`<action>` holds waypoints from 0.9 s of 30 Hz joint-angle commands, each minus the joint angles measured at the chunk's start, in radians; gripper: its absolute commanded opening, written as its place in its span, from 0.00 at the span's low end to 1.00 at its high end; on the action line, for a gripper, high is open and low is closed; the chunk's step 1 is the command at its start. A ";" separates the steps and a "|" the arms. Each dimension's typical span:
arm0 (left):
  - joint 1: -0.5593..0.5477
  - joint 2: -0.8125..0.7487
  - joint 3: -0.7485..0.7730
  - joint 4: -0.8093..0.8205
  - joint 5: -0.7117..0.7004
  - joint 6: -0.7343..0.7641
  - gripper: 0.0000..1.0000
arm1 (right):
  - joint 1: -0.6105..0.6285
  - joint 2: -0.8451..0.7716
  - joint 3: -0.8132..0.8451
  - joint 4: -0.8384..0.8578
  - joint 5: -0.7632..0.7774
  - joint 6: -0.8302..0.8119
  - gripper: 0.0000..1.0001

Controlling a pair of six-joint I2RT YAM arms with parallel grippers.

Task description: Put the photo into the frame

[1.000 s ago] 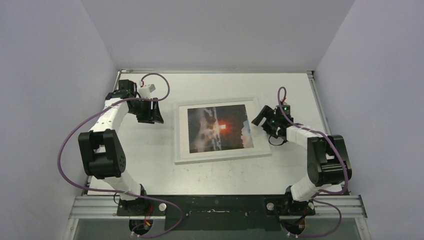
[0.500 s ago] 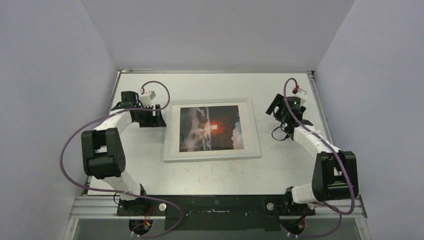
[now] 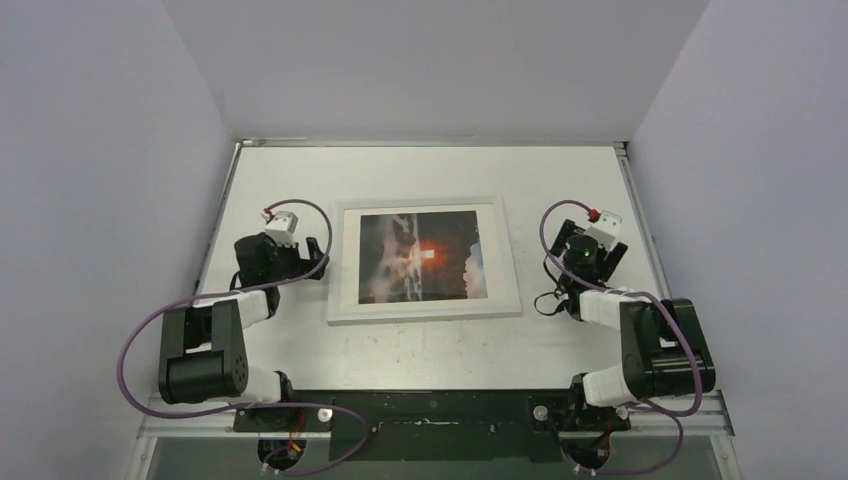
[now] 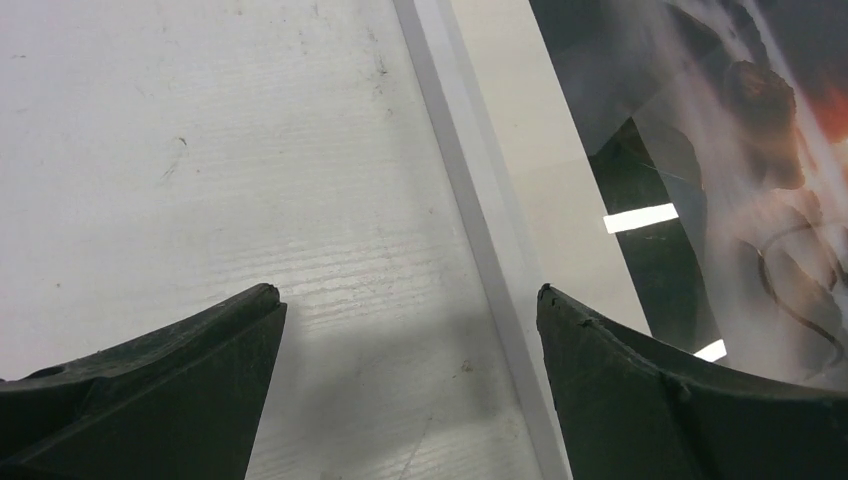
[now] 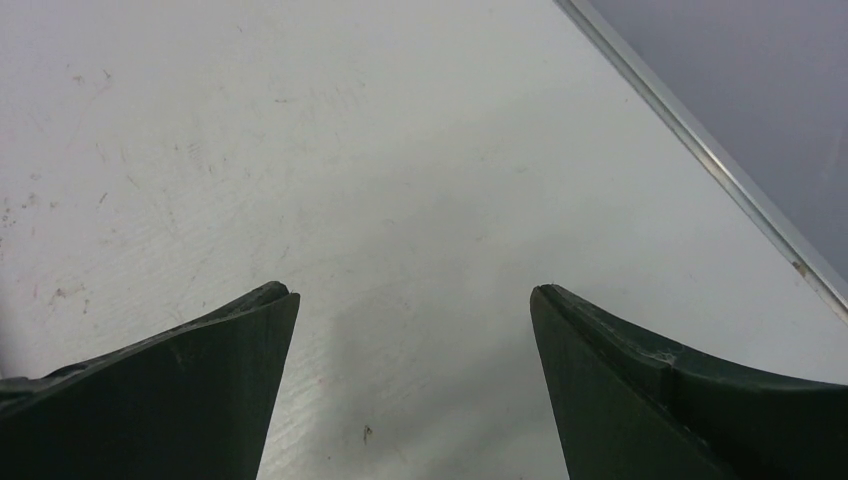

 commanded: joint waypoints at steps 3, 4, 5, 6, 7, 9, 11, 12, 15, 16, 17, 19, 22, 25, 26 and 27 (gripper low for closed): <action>0.009 -0.025 -0.050 0.317 -0.042 -0.042 0.96 | -0.007 0.073 -0.102 0.409 0.038 -0.080 0.90; 0.015 -0.026 -0.065 0.363 -0.042 -0.063 0.96 | -0.006 0.092 -0.119 0.453 0.038 -0.083 0.90; 0.018 -0.029 -0.083 0.404 -0.045 -0.080 0.96 | -0.003 0.106 -0.133 0.488 0.045 -0.087 0.90; 0.021 -0.030 -0.124 0.450 -0.058 -0.094 0.96 | 0.003 0.112 -0.143 0.523 0.053 -0.099 0.90; 0.021 -0.019 -0.150 0.534 -0.072 -0.105 0.96 | 0.015 0.110 -0.152 0.531 0.056 -0.105 0.90; 0.013 0.018 -0.231 0.742 -0.079 -0.113 0.96 | 0.030 0.108 -0.206 0.648 0.026 -0.149 0.90; -0.022 -0.015 -0.225 0.660 -0.145 -0.075 0.96 | 0.059 0.105 -0.249 0.726 0.027 -0.184 0.90; -0.053 -0.002 -0.233 0.668 -0.186 -0.054 0.96 | 0.082 0.119 -0.262 0.767 0.044 -0.211 0.90; -0.086 0.047 -0.253 0.730 -0.228 -0.040 0.96 | 0.142 0.190 -0.283 0.869 0.020 -0.281 0.90; -0.098 0.030 -0.233 0.688 -0.266 -0.040 0.96 | 0.145 0.244 -0.298 0.984 0.027 -0.314 0.90; -0.094 0.062 -0.221 0.733 -0.282 -0.058 0.96 | 0.155 0.244 -0.293 0.998 0.039 -0.330 0.90; -0.104 0.040 -0.214 0.669 -0.308 -0.048 0.96 | 0.098 0.212 -0.200 0.748 -0.006 -0.247 0.90; -0.105 0.048 -0.224 0.719 -0.301 -0.050 0.96 | 0.025 0.201 -0.176 0.678 -0.126 -0.205 0.90; -0.107 0.047 -0.223 0.709 -0.310 -0.048 0.96 | 0.052 0.204 -0.182 0.692 -0.087 -0.221 0.90; -0.107 0.049 -0.223 0.718 -0.306 -0.048 0.96 | 0.054 0.208 -0.183 0.704 -0.088 -0.224 0.90; -0.106 0.044 -0.224 0.706 -0.307 -0.047 0.96 | 0.054 0.209 -0.184 0.710 -0.089 -0.227 0.90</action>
